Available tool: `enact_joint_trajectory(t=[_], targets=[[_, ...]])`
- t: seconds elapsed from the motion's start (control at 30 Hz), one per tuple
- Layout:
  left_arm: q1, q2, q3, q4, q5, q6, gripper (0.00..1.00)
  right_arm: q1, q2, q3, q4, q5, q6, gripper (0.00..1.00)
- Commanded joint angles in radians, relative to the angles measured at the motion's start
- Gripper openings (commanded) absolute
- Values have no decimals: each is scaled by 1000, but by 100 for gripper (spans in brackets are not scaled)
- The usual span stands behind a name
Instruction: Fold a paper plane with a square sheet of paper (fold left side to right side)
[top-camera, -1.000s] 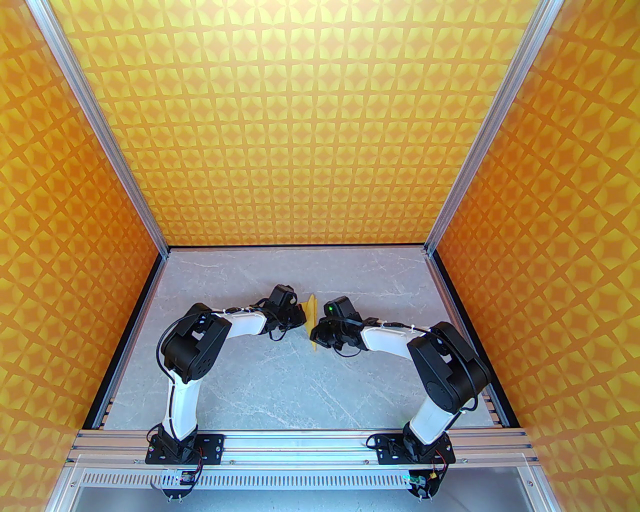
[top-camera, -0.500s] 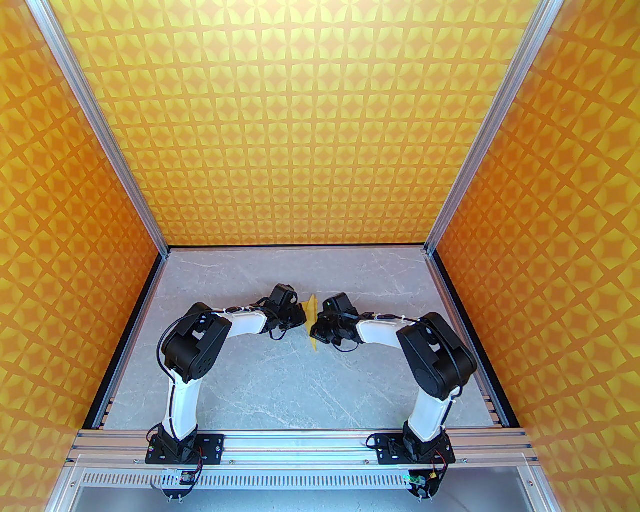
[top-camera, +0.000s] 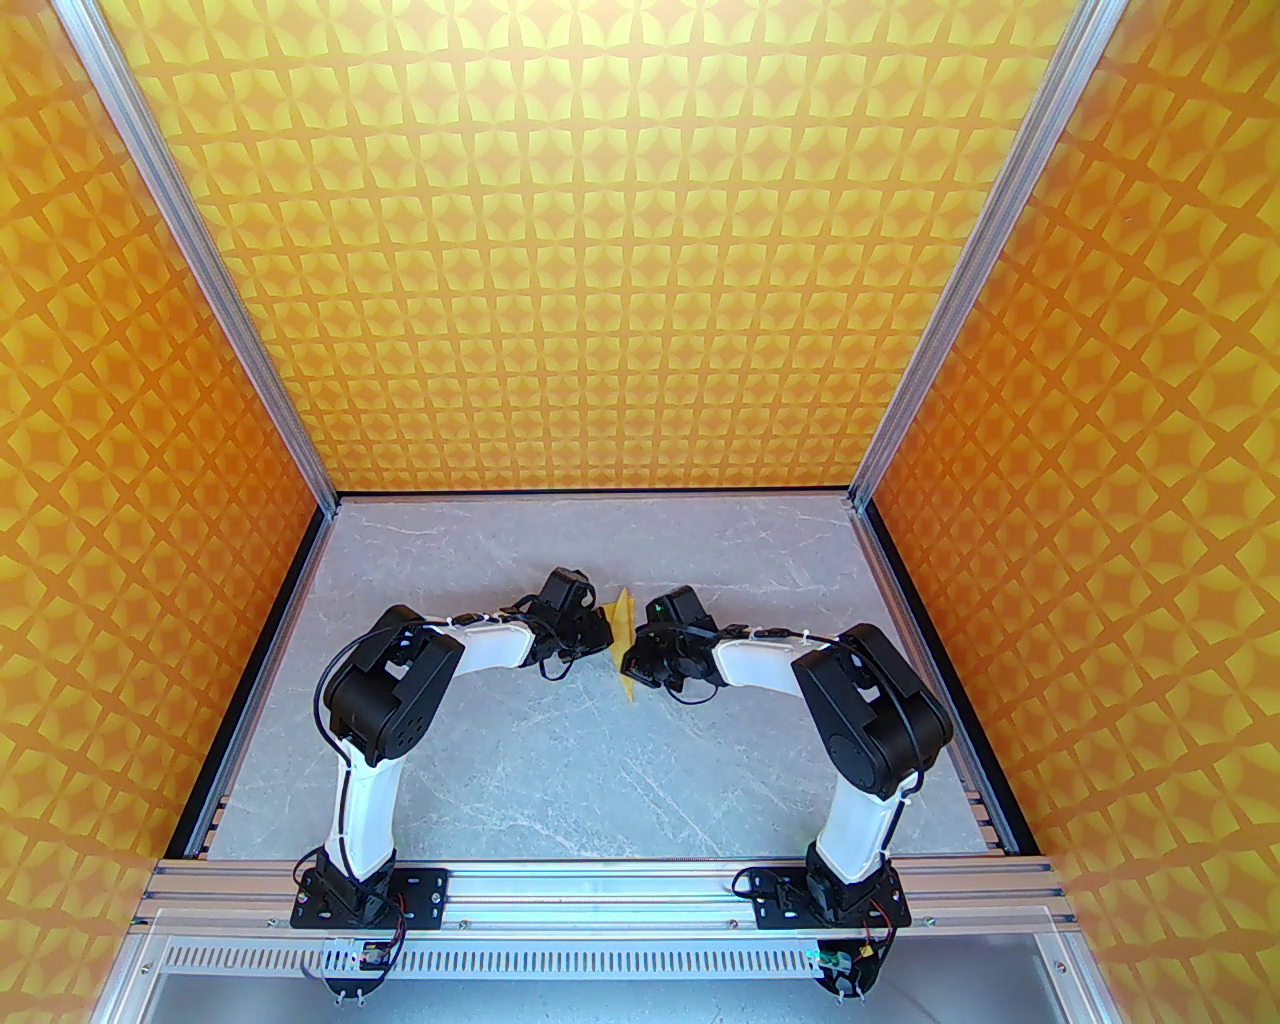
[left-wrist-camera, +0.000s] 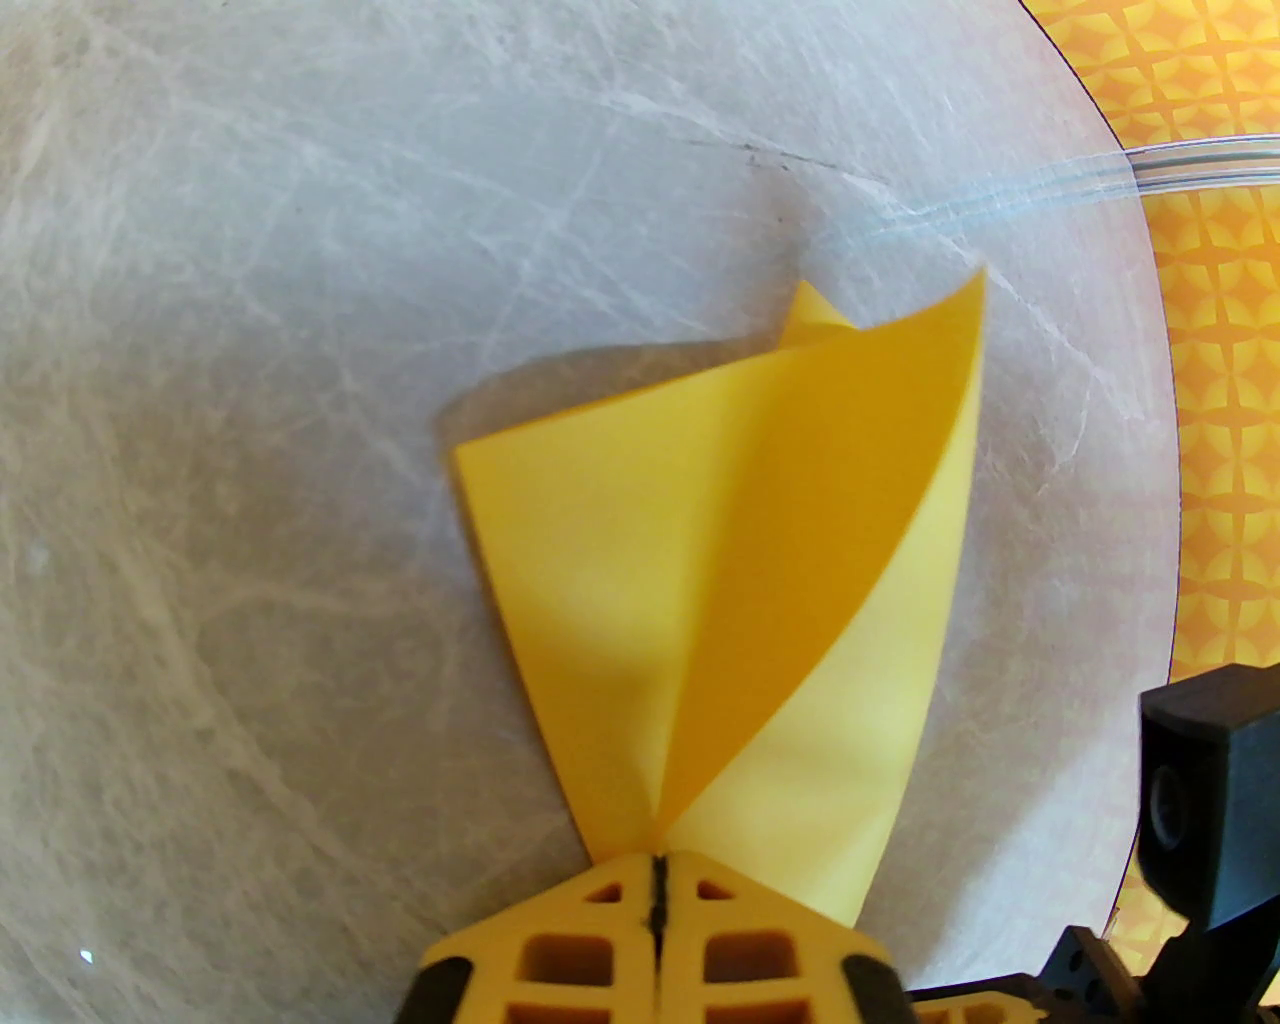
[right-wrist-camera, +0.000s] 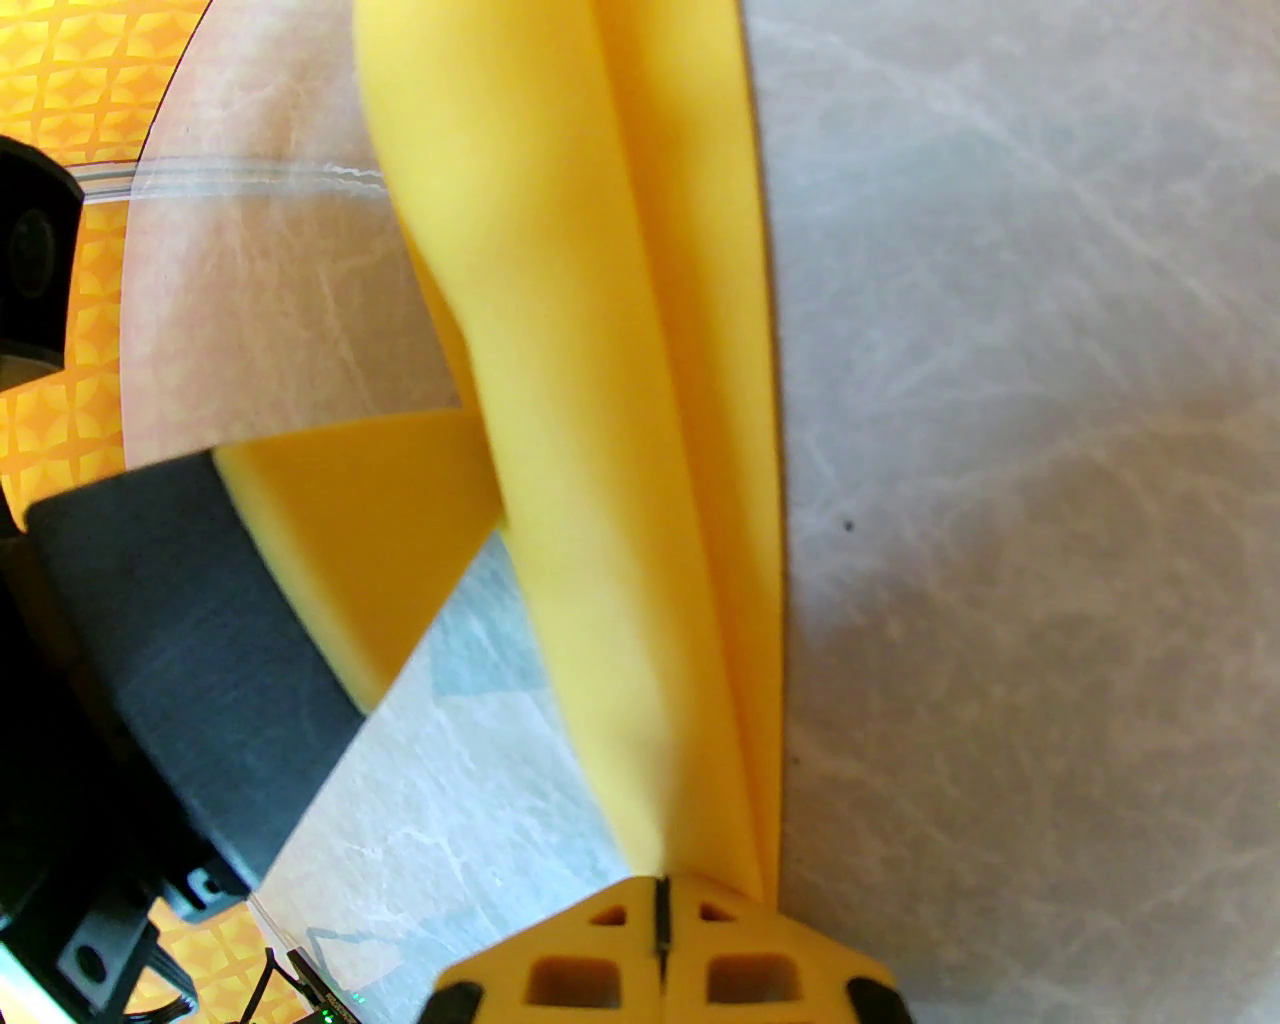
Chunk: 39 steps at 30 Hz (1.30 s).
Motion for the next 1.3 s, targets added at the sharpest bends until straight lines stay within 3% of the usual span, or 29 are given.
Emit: enact_joint_trajectory(t=[0.0, 0.43, 0.73, 1.0, 1.27], targets=[[-10, 46, 7, -67, -14, 26, 0, -14, -18, 57, -13, -14, -28, 1], [-16, 52, 19, -74, -14, 26, 0, -56, 124, 167, -72, 3, -76, 1], [-16, 55, 24, -79, -13, 31, 0, -67, 121, 138, -72, 26, -84, 0], [-17, 61, 34, -89, -8, 39, 0, -68, 67, 213, -105, 11, -95, 2], [-19, 67, 42, -92, -2, 40, 0, -92, 148, 288, -96, -1, -82, 3]])
